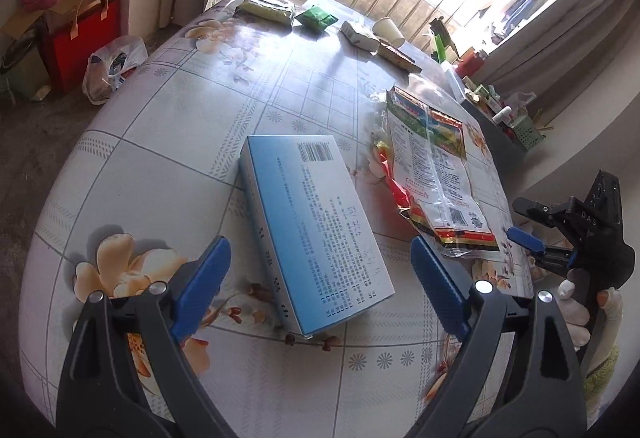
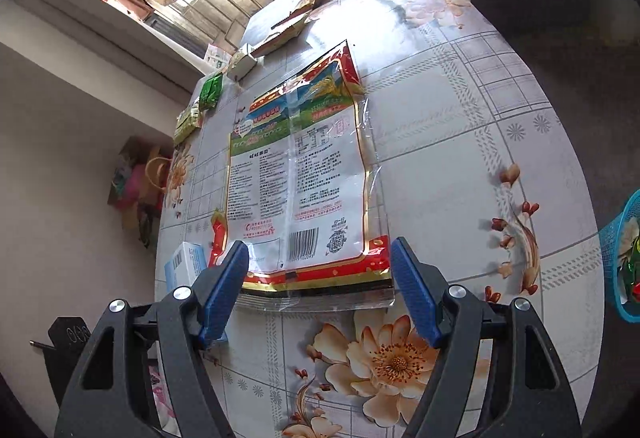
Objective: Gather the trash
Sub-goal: 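Grasp the blue medicine box with left gripper while right grasps the large snack packet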
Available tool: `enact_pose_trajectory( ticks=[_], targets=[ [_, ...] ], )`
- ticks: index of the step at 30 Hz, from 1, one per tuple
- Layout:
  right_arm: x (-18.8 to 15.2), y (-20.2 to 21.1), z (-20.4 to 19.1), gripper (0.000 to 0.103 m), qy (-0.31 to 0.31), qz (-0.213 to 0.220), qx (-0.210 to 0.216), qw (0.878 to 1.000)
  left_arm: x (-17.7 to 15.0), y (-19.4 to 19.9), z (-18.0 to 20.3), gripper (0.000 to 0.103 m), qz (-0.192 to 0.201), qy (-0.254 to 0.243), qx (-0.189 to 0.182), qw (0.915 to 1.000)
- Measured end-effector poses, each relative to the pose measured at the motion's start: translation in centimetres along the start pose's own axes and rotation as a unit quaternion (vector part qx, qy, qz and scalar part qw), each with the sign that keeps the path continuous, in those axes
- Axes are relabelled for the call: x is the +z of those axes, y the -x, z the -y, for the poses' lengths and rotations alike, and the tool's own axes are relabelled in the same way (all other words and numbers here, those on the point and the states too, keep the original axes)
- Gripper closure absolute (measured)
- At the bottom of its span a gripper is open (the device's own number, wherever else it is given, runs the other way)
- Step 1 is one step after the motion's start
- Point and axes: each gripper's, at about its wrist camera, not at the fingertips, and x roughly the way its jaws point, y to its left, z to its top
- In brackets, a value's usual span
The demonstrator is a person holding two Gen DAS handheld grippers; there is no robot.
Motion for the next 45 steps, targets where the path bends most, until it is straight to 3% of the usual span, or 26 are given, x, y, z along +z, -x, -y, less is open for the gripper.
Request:
enact_pose_trajectory(
  ticks=[8, 10, 15, 16, 18, 27, 35, 41, 42, 43, 45],
  targets=[
    [0.5, -5.3, -2.3, 0.033, 0.060, -0.003, -0.063, 0.996, 0.9, -2.9, 1.2, 0.016, -0.020, 0.000, 0.021, 0.9996],
    [0.3, -5.8, -3.1, 0.040, 0.090, 0.005, -0.091, 0.992, 0.7, -3.4, 1.6, 0.016, -0.022, -0.010, 0.033, 0.9992],
    [-0.7, -5.9, -4.1, 0.072, 0.167, 0.015, -0.153, 0.974, -0.5, -4.0, 2.6, 0.016, -0.028, -0.044, 0.063, 0.9967],
    [-0.9, -5.9, -4.1, 0.075, 0.177, 0.016, -0.159, 0.971, -0.7, -4.1, 2.6, 0.016, -0.029, -0.049, 0.068, 0.9961],
    [-1.5, -5.5, -3.8, 0.086, 0.192, 0.015, -0.162, 0.968, -1.2, -3.8, 2.7, 0.022, -0.023, -0.062, 0.076, 0.9949],
    [-6.6, -1.3, -0.9, 0.091, 0.222, 0.003, -0.154, 0.963, -3.7, -1.3, 1.9, 0.025, -0.035, -0.087, 0.054, 0.9941],
    [-14.7, 4.6, 2.9, 0.091, 0.219, -0.004, -0.146, 0.965, -8.8, 3.2, 0.8, 0.026, -0.044, -0.075, -0.002, 0.9962],
    [-17.8, 6.8, 4.7, 0.091, 0.203, -0.002, -0.144, 0.969, -9.7, 7.9, 2.8, 0.028, -0.004, -0.079, -0.067, 0.9946],
    [-18.0, 6.9, 4.7, 0.091, 0.202, 0.000, -0.143, 0.969, -9.6, 8.6, 3.6, 0.041, 0.005, -0.086, -0.081, 0.9930],
    [-18.0, 6.8, 4.7, 0.091, 0.201, 0.002, -0.144, 0.969, -9.5, 9.0, 4.5, 0.065, 0.006, -0.094, -0.097, 0.9908],
    [-18.0, 6.9, 4.8, 0.091, 0.194, 0.005, -0.141, 0.971, -9.4, 9.1, 6.1, 0.066, -0.001, -0.102, -0.132, 0.9860]
  ],
)
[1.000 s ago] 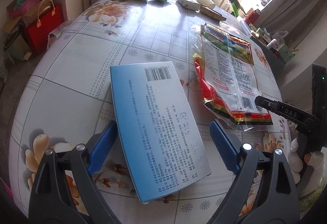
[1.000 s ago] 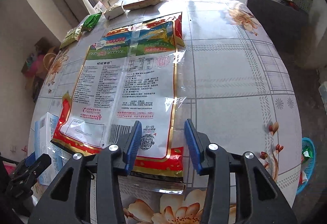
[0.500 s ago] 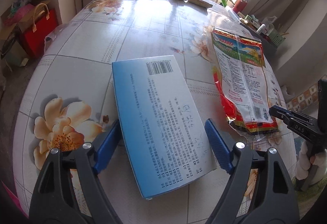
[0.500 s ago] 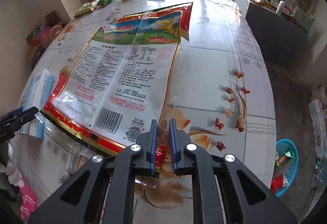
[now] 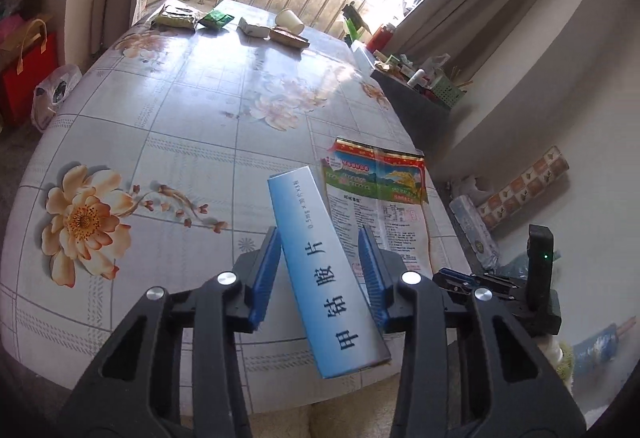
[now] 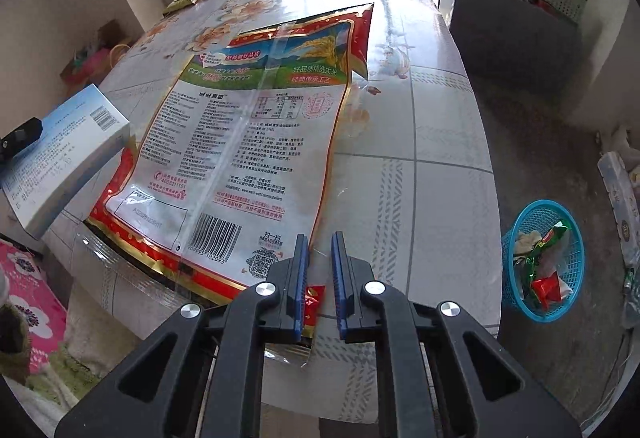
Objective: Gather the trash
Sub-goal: 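Grasp the blue medicine box with left gripper while right grasps the large snack packet, then lift the box and snack packet off the table and carry them toward the blue wastebasket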
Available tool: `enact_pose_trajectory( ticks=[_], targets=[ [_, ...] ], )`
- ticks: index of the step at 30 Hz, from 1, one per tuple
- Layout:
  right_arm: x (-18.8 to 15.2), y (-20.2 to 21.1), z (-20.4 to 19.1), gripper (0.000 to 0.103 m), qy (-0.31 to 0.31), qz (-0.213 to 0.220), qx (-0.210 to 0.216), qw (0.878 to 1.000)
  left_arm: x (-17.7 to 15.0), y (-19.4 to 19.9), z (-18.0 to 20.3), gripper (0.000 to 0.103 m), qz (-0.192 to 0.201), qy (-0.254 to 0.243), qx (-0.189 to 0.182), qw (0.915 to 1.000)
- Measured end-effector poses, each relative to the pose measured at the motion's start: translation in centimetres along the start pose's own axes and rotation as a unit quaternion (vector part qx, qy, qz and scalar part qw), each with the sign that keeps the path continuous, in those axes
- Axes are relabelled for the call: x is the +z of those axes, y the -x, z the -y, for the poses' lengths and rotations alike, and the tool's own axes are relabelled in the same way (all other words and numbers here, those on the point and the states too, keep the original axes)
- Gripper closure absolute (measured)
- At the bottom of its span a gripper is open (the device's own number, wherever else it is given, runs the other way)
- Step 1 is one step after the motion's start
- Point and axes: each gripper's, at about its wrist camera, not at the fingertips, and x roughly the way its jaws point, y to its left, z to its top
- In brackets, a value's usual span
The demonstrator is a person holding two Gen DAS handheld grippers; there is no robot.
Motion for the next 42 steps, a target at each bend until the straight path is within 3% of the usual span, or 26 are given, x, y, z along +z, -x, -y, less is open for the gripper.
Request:
enact_pose_trajectory(
  ticks=[3, 5, 6, 8, 10, 16, 23, 29, 35, 36, 39, 42],
  targets=[
    [0.0, 0.0, 0.4, 0.091, -0.015, 0.001, 0.009, 1.000, -0.3, -2.4, 1.4, 0.063, -0.025, -0.032, 0.016, 0.9991],
    [-0.2, 0.2, 0.5, 0.091, -0.020, 0.000, 0.011, 1.000, -1.1, -3.9, 1.2, 0.054, -0.036, -0.037, 0.030, 0.9982],
    [-0.2, 0.2, 0.4, 0.090, -0.020, 0.000, 0.010, 1.000, -1.5, -4.4, 0.9, 0.053, -0.044, -0.037, 0.040, 0.9975],
    [-0.4, 0.3, 0.4, 0.090, -0.021, -0.001, 0.011, 1.000, -2.0, -4.9, -0.2, 0.039, -0.051, -0.028, 0.051, 0.9970],
    [-0.5, 0.3, 0.5, 0.089, -0.024, -0.002, 0.020, 0.999, -2.3, -4.7, -1.3, 0.036, -0.054, -0.007, 0.042, 0.9976],
    [-0.2, 0.2, 2.1, 0.070, -0.082, -0.003, 0.102, 0.991, -2.2, -4.3, -2.7, 0.026, -0.064, 0.022, 0.025, 0.9974],
    [0.0, -0.4, 3.4, 0.064, -0.145, -0.010, 0.167, 0.975, -2.4, -5.8, -1.3, 0.024, -0.076, 0.009, 0.044, 0.9961],
    [0.1, -1.1, 3.9, 0.062, -0.167, -0.015, 0.236, 0.957, -3.2, -7.4, -0.1, 0.024, -0.092, -0.023, 0.096, 0.9909],
    [-1.1, -1.6, 5.1, 0.062, -0.203, -0.016, 0.314, 0.927, -3.2, -7.5, 0.3, 0.025, -0.087, -0.062, 0.137, 0.9848],
    [-1.3, -1.4, 5.3, 0.062, -0.206, -0.013, 0.316, 0.926, -3.2, -7.5, 0.3, 0.026, -0.086, -0.070, 0.142, 0.9837],
    [-1.4, -1.1, 5.4, 0.062, -0.206, -0.007, 0.272, 0.940, -3.5, -7.6, 0.6, 0.028, -0.086, -0.092, 0.157, 0.9795],
    [-0.7, -1.4, 5.3, 0.062, -0.213, -0.001, 0.257, 0.943, -4.0, -7.5, 0.8, 0.028, -0.087, -0.110, 0.170, 0.9754]
  ],
)
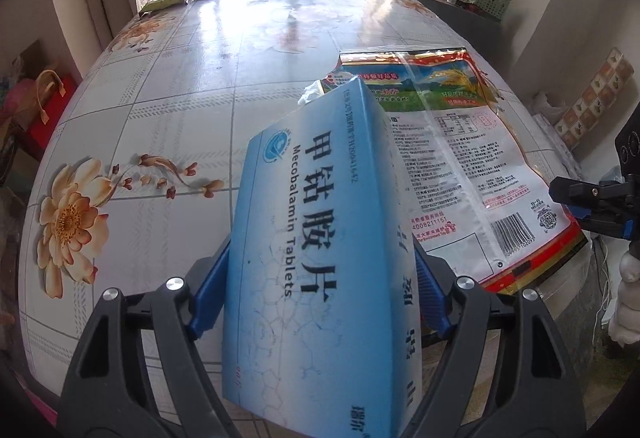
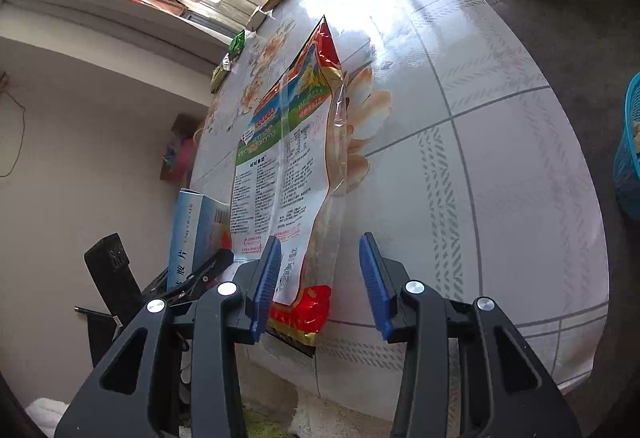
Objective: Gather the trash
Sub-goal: 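Lift the box and snack packet off the table and carry them toward the blue wastebasket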
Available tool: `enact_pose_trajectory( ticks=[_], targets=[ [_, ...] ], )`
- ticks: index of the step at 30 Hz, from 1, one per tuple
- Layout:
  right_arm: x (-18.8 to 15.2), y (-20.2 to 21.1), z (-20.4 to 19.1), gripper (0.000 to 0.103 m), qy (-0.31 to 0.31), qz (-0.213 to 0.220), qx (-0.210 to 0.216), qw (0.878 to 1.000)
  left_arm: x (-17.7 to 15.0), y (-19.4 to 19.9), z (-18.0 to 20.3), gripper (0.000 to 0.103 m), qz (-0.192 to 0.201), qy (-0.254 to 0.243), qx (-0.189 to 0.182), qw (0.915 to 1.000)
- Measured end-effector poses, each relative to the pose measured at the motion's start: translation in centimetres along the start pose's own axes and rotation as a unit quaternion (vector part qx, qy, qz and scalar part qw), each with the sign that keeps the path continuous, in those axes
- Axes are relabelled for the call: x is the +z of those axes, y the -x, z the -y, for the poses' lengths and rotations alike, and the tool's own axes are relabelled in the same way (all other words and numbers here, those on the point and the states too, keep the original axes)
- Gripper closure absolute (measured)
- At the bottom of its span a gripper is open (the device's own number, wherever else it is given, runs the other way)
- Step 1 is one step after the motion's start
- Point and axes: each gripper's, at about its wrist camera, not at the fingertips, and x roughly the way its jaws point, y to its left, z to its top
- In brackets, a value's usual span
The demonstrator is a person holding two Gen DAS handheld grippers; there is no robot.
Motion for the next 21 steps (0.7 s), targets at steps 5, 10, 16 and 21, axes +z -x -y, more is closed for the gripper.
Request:
enact_pose_trajectory(
  ticks=[5, 10, 16, 21],
  targets=[
    [1.2, -1.3, 0.0, 0.062, -0.015, -0.003, 0.017, 1.000, 0.1, -0.1, 0.2, 0.029, -0.002, 0.000, 0.002, 1.0000],
    [0.8, -3.3, -1.4, 0.062, -0.013, -0.032, 0.048, 0.998, 0.3, -0.2, 0.2, 0.029, -0.002, 0.005, -0.001, 1.0000],
    [0.4, -3.3, -1.5, 0.086, -0.010, -0.017, 0.010, 1.000, 0.7, 0.1, -1.1, 0.029, -0.003, 0.044, -0.064, 0.9969],
    [0.3, -1.8, -1.0, 0.095, -0.011, 0.010, -0.015, 1.000, 0.8, 1.2, -2.7, 0.029, 0.012, 0.074, -0.082, 0.9938]
  ],
)
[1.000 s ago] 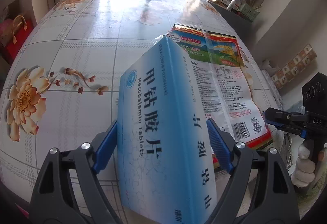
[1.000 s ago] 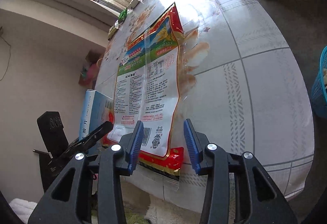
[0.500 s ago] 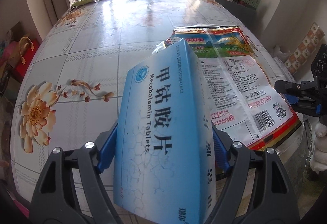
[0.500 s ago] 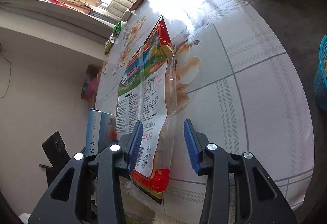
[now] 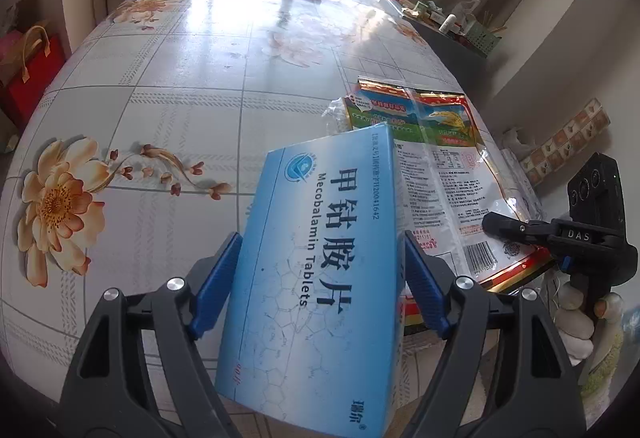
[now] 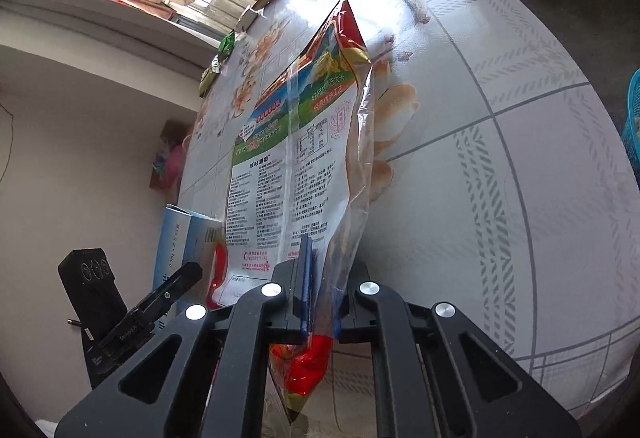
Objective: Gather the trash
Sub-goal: 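Lift the box and snack packet off the table and carry them toward the blue wastebasket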
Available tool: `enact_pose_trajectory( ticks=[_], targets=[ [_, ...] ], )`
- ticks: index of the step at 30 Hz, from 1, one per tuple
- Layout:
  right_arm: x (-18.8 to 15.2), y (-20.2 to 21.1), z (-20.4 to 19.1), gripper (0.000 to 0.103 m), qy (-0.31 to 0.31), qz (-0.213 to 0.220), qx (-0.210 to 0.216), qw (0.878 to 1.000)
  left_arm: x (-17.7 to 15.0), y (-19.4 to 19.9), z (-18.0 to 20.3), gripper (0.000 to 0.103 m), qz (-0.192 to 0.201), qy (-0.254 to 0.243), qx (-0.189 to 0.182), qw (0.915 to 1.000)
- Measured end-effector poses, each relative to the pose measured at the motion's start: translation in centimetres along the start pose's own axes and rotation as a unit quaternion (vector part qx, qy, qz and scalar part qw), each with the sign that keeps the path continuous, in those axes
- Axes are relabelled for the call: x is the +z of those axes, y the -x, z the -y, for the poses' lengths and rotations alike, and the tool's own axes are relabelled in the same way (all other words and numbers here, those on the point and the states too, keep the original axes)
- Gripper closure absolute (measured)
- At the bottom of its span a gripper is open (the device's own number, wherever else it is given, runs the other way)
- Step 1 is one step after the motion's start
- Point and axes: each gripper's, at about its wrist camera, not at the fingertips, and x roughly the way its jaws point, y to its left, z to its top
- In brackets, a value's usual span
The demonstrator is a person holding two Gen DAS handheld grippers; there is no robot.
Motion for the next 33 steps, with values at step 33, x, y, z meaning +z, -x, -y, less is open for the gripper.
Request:
enact_pose_trajectory(
  ticks=[33],
  targets=[
    [-1.7, 5.7, 3.5, 0.097, -0.052, 0.088, 0.037, 0.994, -1.0, -1.9, 1.4, 0.031, -0.028, -0.061, 0.101, 0.9926]
  ],
)
